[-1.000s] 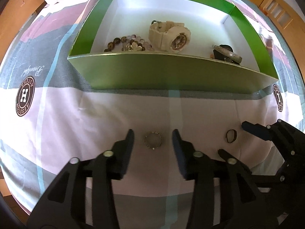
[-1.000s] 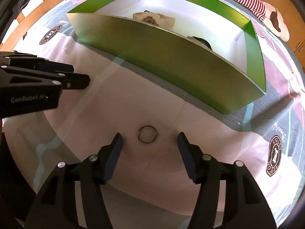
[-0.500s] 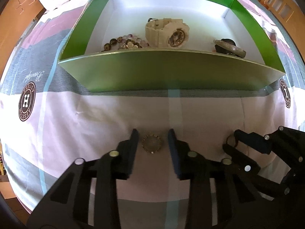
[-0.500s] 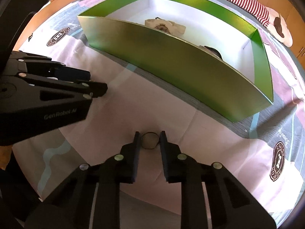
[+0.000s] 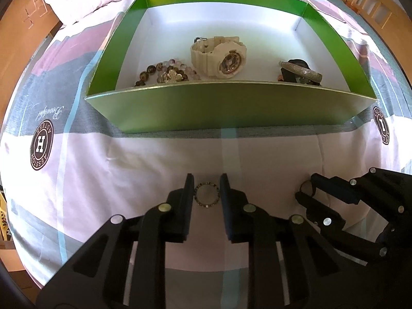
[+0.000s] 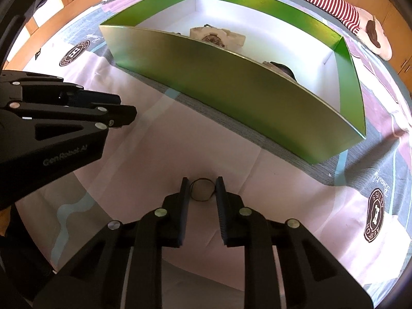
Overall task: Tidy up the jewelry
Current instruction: 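Grasp the rhinestone ring with the left tool while the right tool grasps the small dark ring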
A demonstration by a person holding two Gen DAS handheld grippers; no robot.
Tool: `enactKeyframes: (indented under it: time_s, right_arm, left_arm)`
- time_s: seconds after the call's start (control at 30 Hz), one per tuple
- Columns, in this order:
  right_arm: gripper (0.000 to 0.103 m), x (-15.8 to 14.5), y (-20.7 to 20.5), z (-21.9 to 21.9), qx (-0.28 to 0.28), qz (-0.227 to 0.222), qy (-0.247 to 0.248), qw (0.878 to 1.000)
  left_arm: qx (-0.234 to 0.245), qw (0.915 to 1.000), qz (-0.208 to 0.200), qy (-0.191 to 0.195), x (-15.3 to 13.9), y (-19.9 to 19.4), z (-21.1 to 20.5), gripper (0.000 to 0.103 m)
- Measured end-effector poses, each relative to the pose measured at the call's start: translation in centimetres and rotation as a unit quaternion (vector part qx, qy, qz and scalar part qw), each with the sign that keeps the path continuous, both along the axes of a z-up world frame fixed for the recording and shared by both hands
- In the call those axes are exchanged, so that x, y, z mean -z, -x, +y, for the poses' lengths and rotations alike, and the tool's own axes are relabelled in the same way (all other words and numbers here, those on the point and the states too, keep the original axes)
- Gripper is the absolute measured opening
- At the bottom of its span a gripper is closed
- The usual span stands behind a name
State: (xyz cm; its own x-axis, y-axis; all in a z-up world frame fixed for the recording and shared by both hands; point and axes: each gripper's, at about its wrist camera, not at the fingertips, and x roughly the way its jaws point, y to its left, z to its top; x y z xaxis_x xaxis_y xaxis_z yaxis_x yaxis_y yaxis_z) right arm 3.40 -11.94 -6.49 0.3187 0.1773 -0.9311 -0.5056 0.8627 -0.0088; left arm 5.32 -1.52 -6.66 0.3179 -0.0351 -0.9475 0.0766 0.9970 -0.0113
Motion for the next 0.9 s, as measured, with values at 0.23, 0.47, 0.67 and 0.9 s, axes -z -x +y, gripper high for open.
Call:
enactKeyframes:
  time_s: [0.23, 0.47, 0.67, 0.9]
  right_arm:
    - [0.021, 0.1, 0.0, 0.1, 0.001, -0.002, -0.001, 1.0]
    - [0.021, 0.1, 0.0, 0.0, 0.003, -0.003, 0.001, 1.0]
    - [0.021, 0.1, 0.0, 0.0, 0.007, -0.005, -0.002, 1.0]
    - [0.021, 0.2, 0.2, 0.0, 0.006, -0.006, -0.003, 1.0]
  left_arm:
    - [0.003, 1.0, -0.004, 0.0, -0.3, 0.2, -0.1, 0.021]
    - [0.002, 1.0, -0.007, 0.0, -0.5, 0.4, 0.0, 0.021]
    - [0.001, 0.9999, -0.011, 0.002, -0.7, 0.5, 0.0, 0.021]
    - [-0.003, 0.9999, -0.015, 0.004, -1.2, 0.7, 0.2, 0.021]
